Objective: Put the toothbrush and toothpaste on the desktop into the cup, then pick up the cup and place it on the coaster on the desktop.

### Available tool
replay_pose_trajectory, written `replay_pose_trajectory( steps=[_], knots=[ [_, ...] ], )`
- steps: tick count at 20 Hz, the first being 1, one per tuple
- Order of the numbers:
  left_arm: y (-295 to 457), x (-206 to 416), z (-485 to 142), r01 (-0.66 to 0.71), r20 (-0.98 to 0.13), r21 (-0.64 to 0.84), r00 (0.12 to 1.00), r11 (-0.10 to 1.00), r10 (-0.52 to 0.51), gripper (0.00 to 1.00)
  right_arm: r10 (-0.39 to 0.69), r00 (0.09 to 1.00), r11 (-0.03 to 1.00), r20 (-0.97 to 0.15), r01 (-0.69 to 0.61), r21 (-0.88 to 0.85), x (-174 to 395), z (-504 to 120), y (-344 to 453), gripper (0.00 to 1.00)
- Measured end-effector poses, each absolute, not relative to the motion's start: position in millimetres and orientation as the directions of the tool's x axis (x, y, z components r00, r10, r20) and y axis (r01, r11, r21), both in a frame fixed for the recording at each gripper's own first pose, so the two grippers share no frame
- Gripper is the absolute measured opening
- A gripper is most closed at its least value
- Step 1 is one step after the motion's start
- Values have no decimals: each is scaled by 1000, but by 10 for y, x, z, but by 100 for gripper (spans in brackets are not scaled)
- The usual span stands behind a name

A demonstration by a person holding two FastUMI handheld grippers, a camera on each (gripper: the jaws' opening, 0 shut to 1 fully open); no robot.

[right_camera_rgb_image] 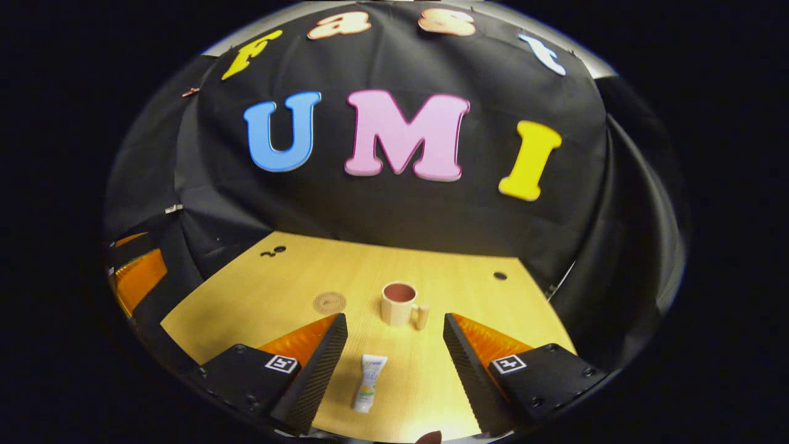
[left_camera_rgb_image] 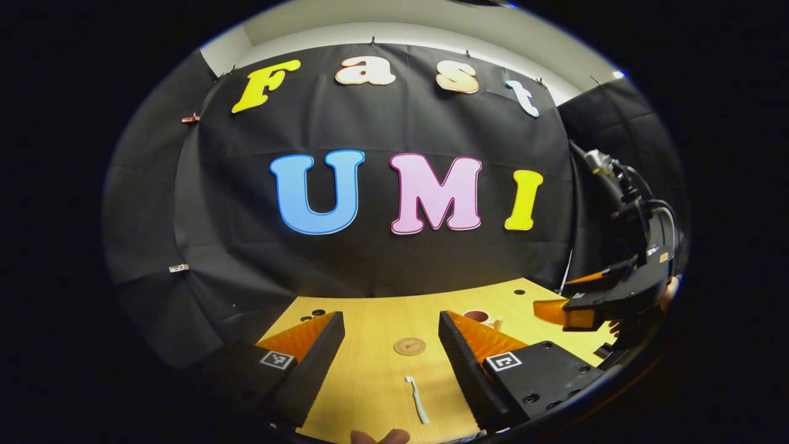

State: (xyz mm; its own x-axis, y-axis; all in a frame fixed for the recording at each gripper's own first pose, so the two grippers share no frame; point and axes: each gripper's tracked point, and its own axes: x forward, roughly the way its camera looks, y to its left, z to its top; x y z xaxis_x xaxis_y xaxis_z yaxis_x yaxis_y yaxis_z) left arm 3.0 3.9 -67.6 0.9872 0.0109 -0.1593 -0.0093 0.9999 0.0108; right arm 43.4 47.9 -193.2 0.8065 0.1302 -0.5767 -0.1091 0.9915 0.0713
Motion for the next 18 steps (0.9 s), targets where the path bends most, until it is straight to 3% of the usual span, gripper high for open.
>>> replay_pose_trajectory(
  steps=[5,10,13,18],
  knots=[
    [116,-15,-911,-25,-209,32,977,999,31,97,170,607,985,-776,-91,144,291,-2995,659,97],
    [179,-53,-1106,-47,-263,29,963,998,53,97,187,448,982,-875,-68,175,179,-3786,779,96],
    [241,-70,-1171,-67,-281,31,957,997,73,97,176,379,984,-908,-75,160,177,-4059,802,93],
    [329,-56,-1288,-95,-309,30,946,995,100,97,156,310,987,-938,-76,139,185,-4290,878,80]
  ],
)
